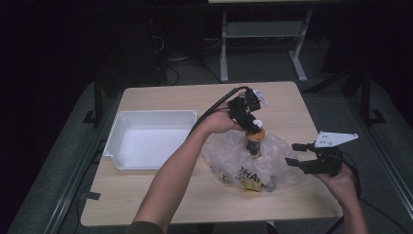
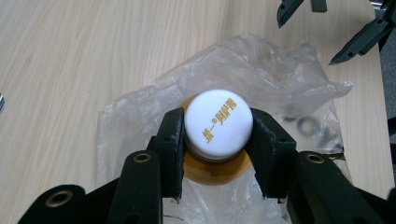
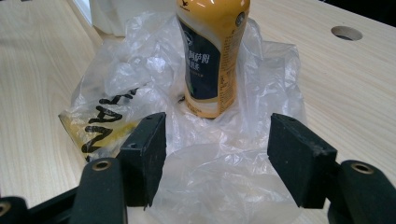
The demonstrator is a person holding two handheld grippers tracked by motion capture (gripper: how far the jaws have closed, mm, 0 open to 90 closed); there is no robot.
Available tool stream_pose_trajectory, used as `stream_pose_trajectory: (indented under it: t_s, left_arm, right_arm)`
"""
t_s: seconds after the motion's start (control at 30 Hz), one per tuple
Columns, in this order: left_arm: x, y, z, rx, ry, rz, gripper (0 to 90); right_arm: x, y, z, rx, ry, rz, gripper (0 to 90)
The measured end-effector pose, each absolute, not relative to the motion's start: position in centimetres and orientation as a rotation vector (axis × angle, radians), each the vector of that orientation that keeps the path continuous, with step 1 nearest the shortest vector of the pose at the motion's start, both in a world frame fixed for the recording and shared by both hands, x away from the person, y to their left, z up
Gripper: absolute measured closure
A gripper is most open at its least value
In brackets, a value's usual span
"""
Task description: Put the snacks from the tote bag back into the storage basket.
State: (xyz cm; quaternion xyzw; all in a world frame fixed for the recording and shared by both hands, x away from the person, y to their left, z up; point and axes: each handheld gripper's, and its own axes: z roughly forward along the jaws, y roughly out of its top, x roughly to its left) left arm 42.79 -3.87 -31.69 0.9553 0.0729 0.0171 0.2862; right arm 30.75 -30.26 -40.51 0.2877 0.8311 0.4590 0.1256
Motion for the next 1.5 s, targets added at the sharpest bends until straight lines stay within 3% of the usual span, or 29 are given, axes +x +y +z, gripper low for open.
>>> stream_pose_trajectory:
  t_s: [0.67, 1.5]
  left_arm:
    - [42.8, -3.1, -30.9, 2.552, 0.216, 0.084, 59.2]
    - [41.0, -3.0, -24.3, 2.516, 0.223, 0.126, 59.3]
  right_arm:
    - [30.9, -30.3, -40.8, 0.847, 2.411, 1.335, 36.7]
    - [31.3, -30.2, -41.2, 0.865, 2.407, 1.316, 36.6]
